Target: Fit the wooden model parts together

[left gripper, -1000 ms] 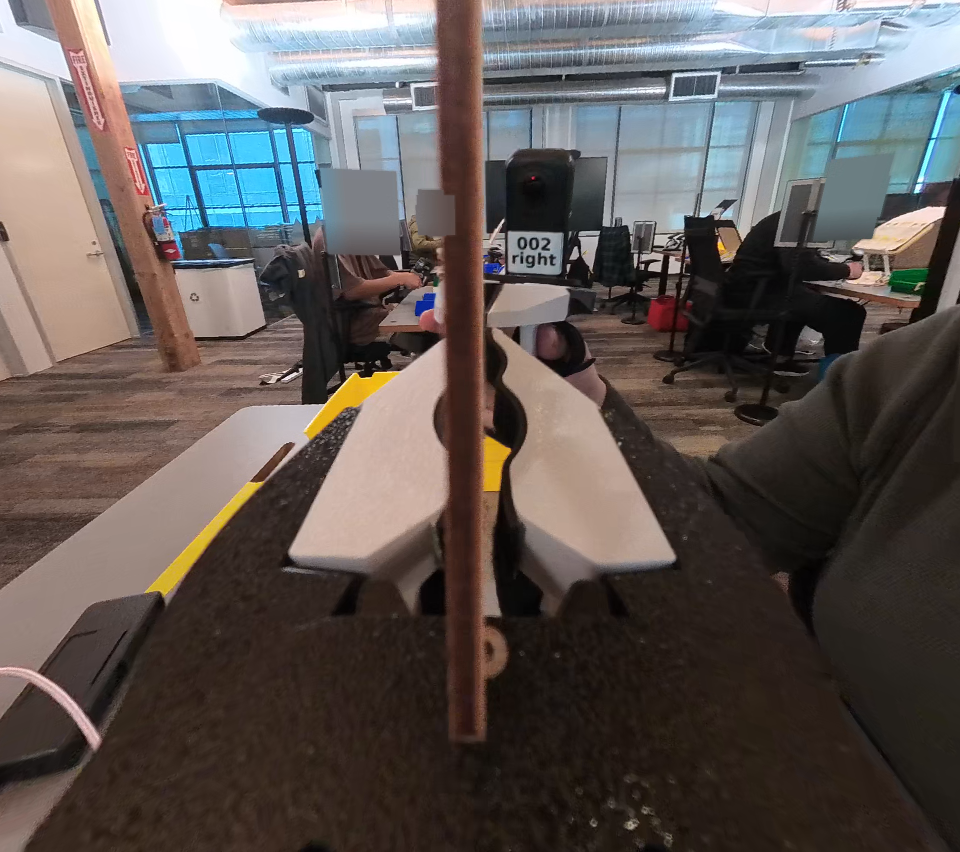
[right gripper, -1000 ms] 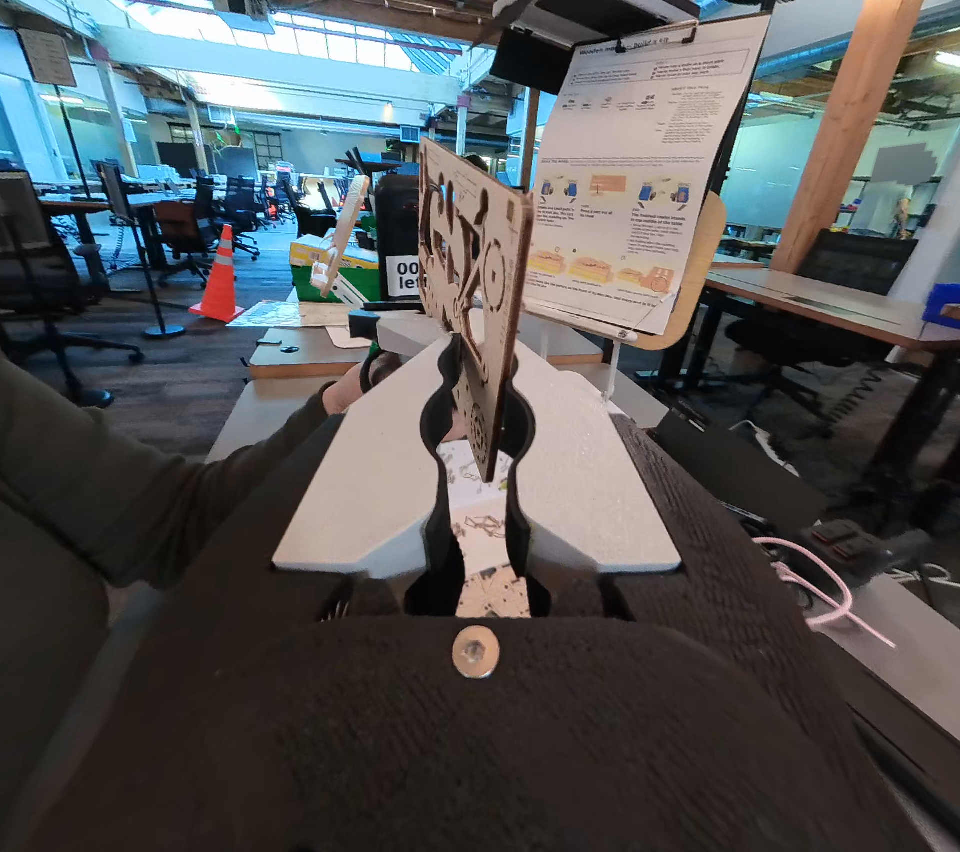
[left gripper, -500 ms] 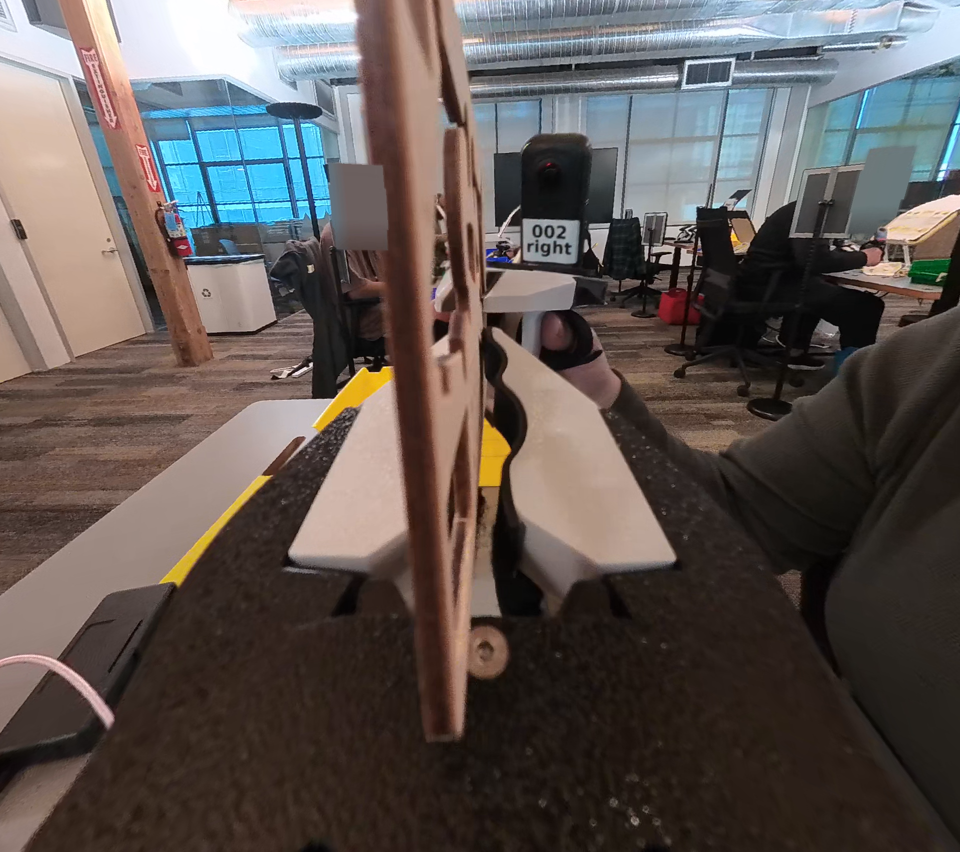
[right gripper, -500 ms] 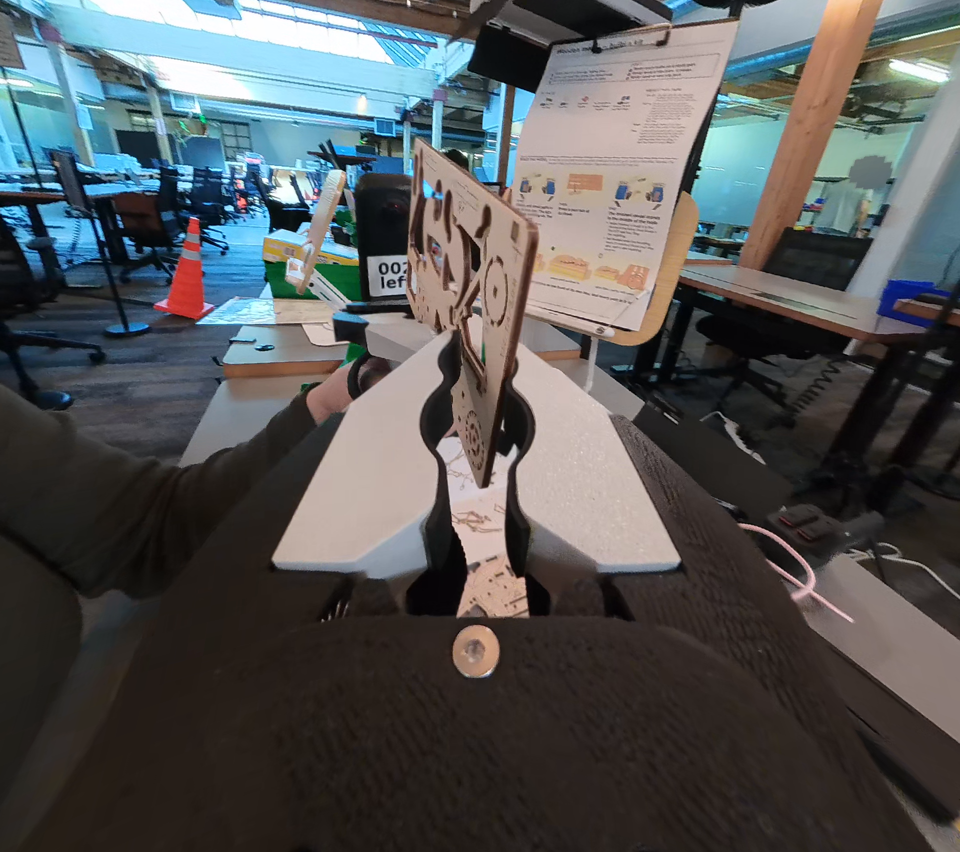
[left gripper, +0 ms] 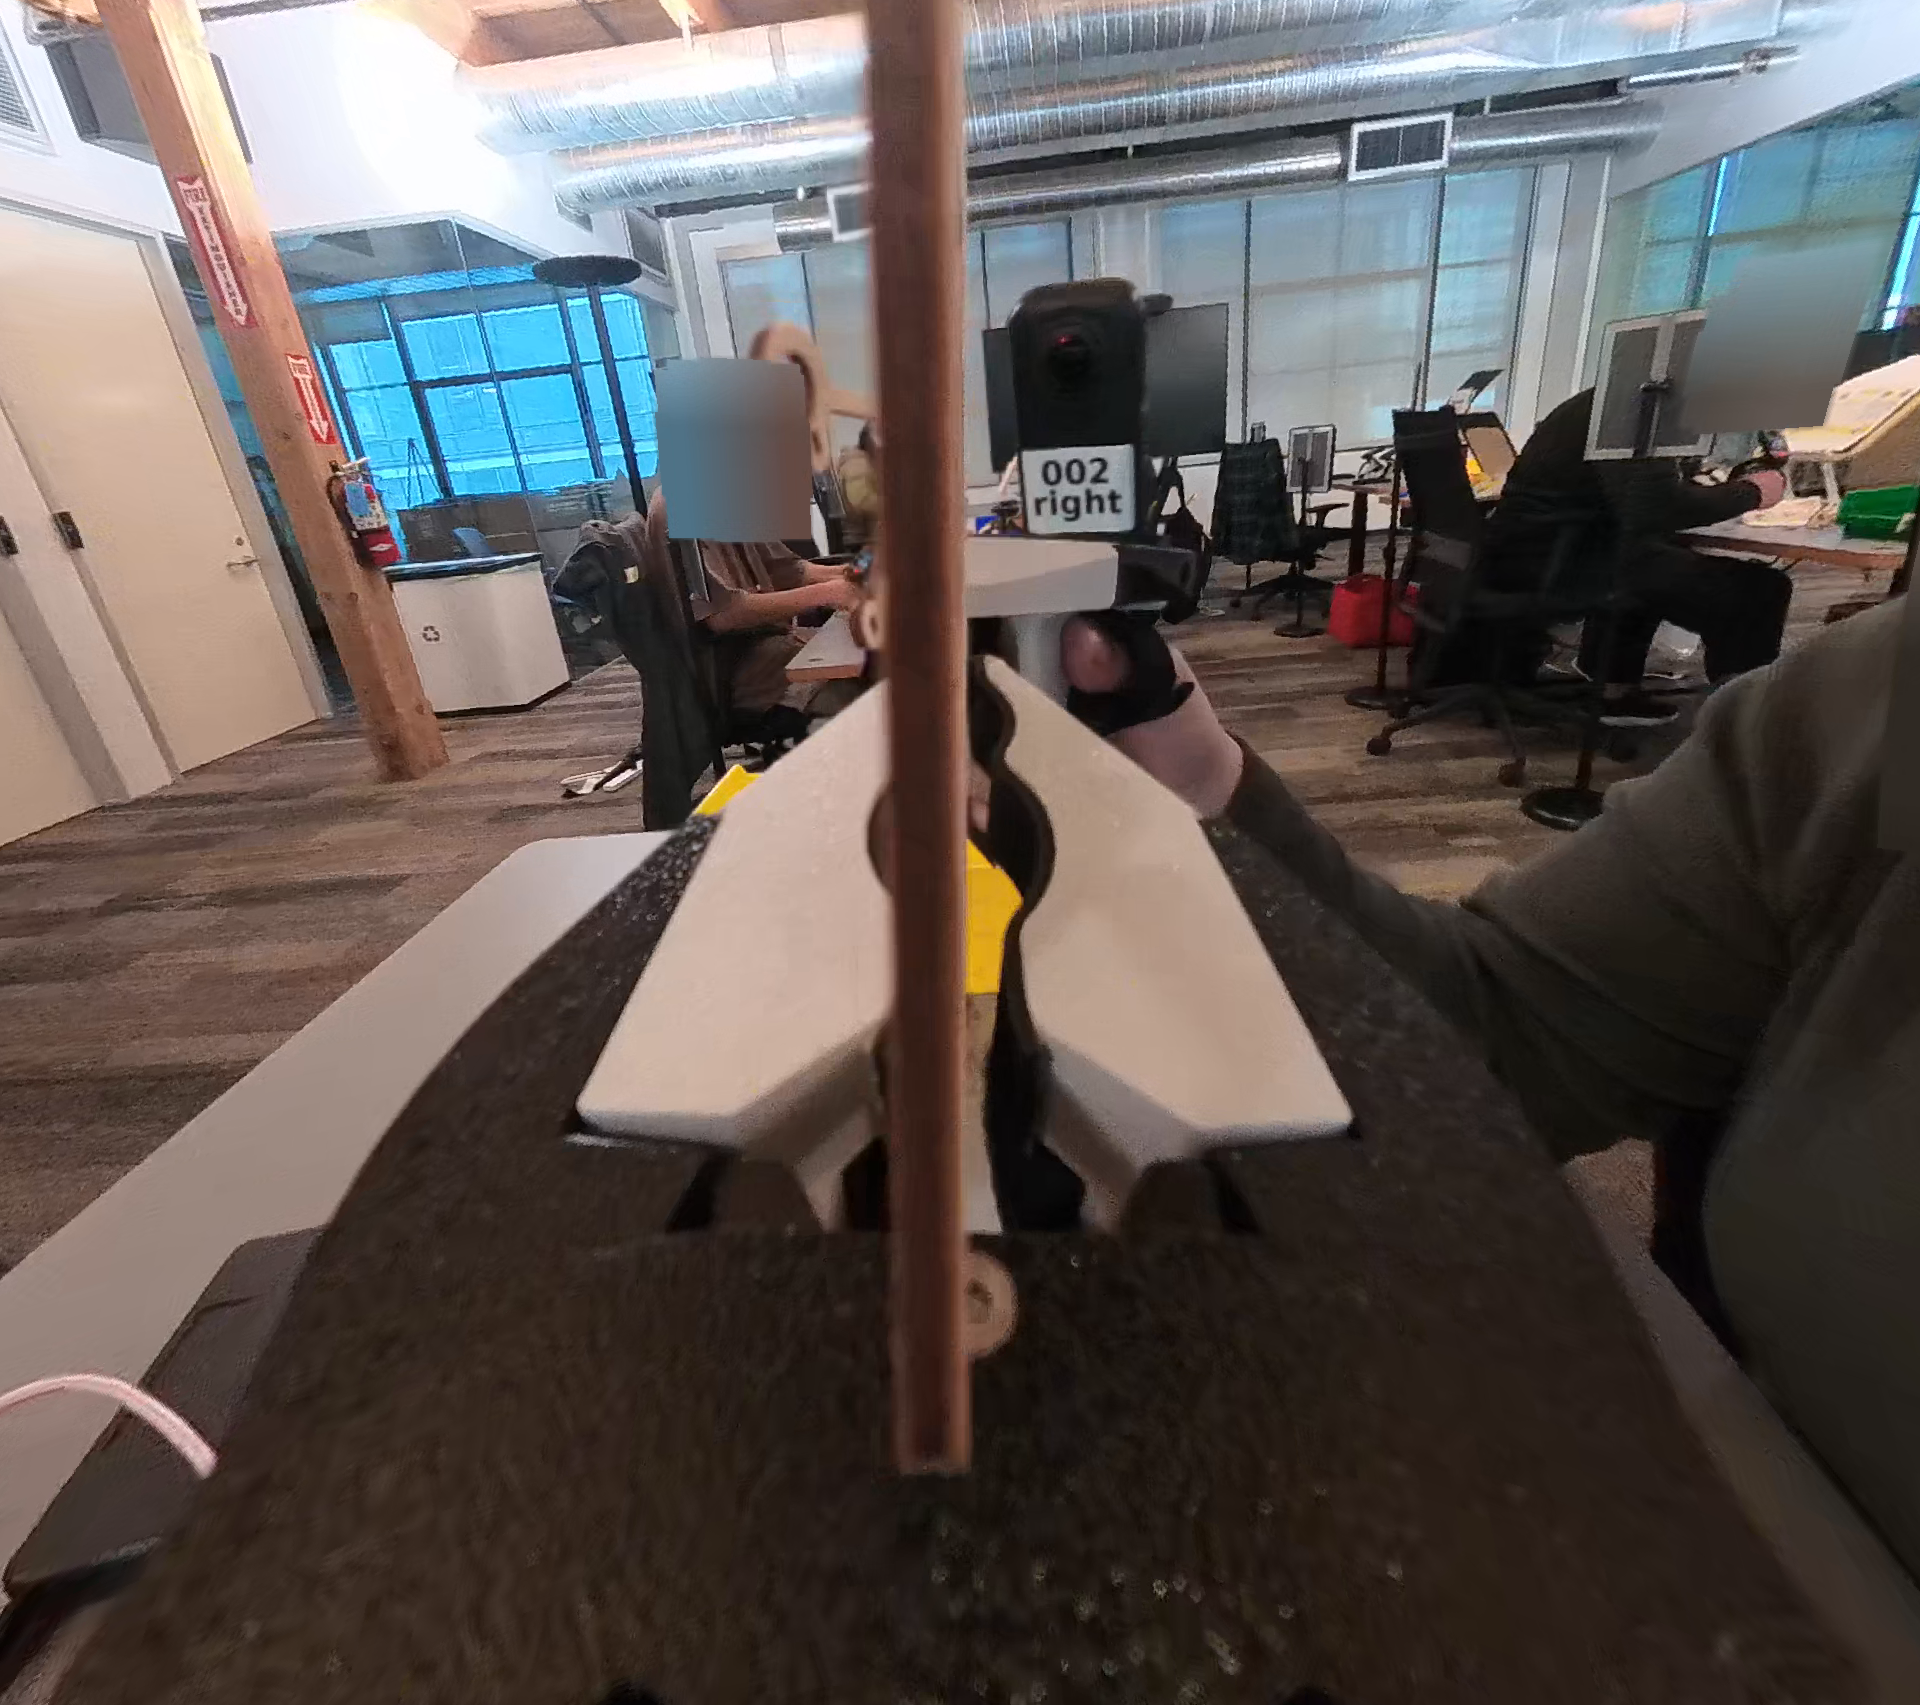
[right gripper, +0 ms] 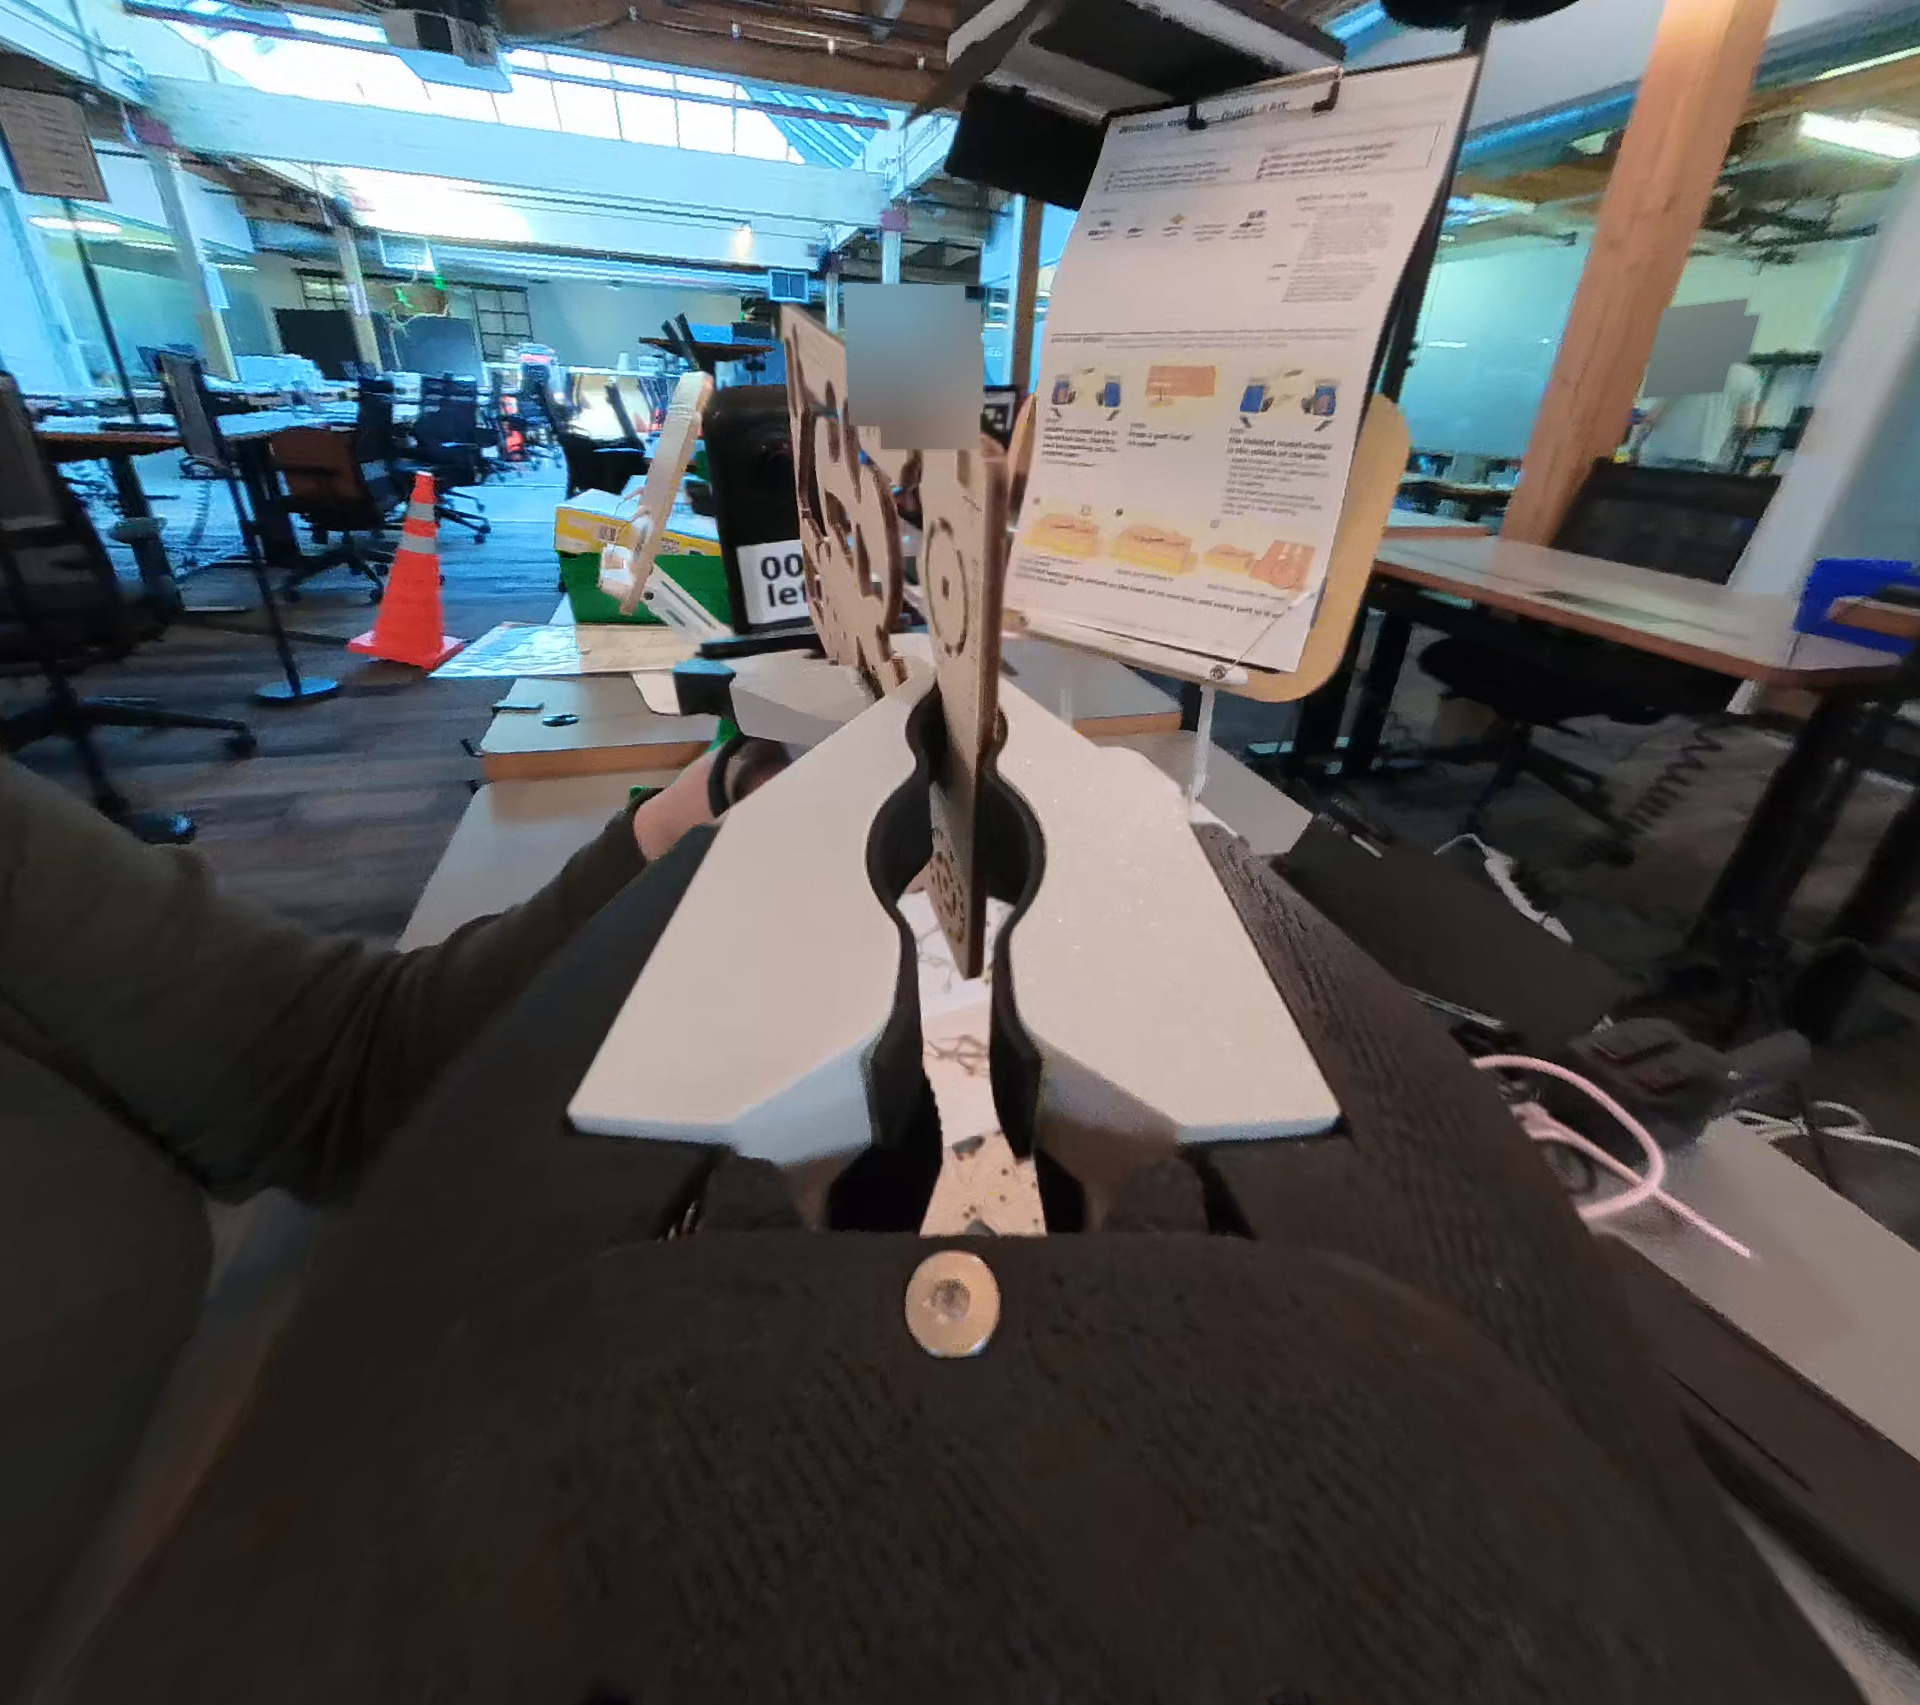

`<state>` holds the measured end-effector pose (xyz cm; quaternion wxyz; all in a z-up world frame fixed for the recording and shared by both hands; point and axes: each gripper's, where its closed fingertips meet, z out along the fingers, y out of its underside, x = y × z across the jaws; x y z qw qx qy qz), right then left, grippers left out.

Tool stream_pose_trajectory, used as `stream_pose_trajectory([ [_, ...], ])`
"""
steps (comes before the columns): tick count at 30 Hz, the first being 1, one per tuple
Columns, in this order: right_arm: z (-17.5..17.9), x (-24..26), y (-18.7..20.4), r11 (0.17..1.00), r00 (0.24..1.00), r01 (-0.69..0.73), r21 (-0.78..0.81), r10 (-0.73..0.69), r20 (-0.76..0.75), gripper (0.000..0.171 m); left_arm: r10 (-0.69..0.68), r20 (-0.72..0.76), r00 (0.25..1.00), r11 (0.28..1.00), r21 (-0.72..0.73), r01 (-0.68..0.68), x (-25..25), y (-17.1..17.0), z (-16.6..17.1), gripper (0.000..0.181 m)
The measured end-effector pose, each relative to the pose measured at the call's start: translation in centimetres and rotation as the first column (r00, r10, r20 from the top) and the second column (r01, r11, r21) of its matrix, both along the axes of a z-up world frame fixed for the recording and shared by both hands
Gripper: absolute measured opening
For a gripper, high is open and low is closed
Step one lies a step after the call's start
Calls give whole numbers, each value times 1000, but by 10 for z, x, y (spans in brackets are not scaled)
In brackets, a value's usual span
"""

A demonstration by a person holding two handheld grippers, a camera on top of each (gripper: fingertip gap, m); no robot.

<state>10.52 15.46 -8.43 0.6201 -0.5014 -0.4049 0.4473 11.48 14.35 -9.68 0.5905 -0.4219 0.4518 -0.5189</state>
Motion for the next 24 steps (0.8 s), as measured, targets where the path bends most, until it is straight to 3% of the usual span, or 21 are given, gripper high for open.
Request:
stream_pose_trajectory([
  [4, 0, 1, 3, 996, 997, 68, 61, -70, 30, 1, 5, 7, 1000, 1000, 3, -5, 0, 1, 1, 0],
  [10, 0, 1, 2, 997, 998, 55, 50, -56, 32, 10, 22, 9, 1000, 1000, 8, -22, -2, 4, 1, 1],
  [21, -21, 12, 15, 998, 990, 50, -29, -46, 135, 1, -53, -19, 998, 990, -128, 51, 3, 17, -17, 0],
  [23, -19, 16, 17, 998, 995, 27, -63, -21, 98, 1, -23, -29, 999, 984, -179, 17, 5, 26, -21, 10],
  [24, -15, 22, 19, 997, 998, 25, -78, -20, 60, 0, 16, -59, 998, 978, -207, -28, 5, 35, -27, 25],
])
